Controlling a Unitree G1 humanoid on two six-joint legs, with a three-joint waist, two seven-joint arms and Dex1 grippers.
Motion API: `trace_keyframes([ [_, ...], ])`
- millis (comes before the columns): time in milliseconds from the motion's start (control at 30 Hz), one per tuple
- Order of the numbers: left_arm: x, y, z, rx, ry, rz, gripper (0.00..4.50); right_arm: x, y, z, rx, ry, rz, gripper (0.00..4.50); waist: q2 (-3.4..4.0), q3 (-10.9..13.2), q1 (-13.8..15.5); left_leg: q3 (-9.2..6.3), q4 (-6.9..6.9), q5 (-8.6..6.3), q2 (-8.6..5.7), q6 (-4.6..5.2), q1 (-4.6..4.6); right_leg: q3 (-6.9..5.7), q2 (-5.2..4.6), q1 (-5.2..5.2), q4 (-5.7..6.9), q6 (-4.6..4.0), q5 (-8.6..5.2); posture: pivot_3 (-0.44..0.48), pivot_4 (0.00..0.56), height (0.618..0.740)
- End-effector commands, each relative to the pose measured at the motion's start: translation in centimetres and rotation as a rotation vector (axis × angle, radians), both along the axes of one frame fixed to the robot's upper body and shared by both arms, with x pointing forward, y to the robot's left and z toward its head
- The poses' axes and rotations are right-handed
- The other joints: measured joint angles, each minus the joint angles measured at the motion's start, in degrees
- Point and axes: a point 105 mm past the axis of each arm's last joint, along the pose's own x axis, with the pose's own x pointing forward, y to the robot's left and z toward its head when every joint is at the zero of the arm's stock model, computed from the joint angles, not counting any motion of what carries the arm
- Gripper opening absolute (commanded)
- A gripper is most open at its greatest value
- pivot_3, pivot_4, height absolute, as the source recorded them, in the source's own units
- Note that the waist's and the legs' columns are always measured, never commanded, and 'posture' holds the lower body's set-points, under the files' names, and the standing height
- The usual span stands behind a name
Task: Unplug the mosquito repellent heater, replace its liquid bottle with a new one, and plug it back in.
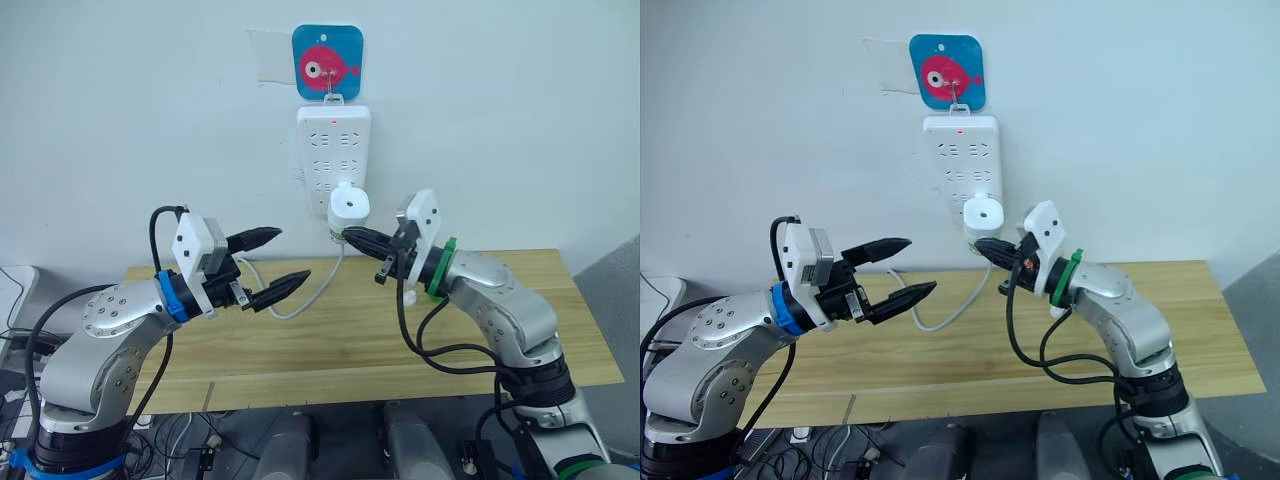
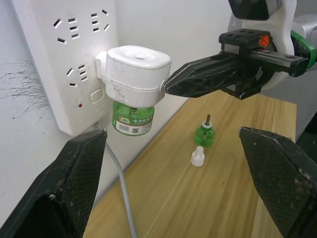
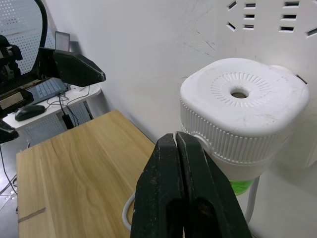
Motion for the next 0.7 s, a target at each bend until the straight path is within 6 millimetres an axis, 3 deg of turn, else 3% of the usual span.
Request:
trace_keyframes([
  [33, -0.6, -0.3, 0.7, 0.006, -0.035, -0.019, 4.50, 0.0, -0.1, 0.9, 0.009, -0.049, -0.012, 0.04, 0.00, 0.00, 0.00, 0.00, 0.00, 0.00, 0.00, 0.00, 0.00, 0.00, 0.00, 0.00, 0.00, 0.00, 0.00, 0.012, 0.185, 0.740],
  [700, -0.4, -0.3, 0.4, -0.001, -0.023, -0.020, 4.50, 1.7, -1.9, 1.4, 0.040, -0.051, -0.158, 0.04, 0.00, 0.00, -0.02, -0.01, 0.00, 0.01, 0.00, 0.00, 0.00, -0.03, 0.00, 0.01, 0.02, -0.01, 0.01, -0.005, 0.185, 0.740],
])
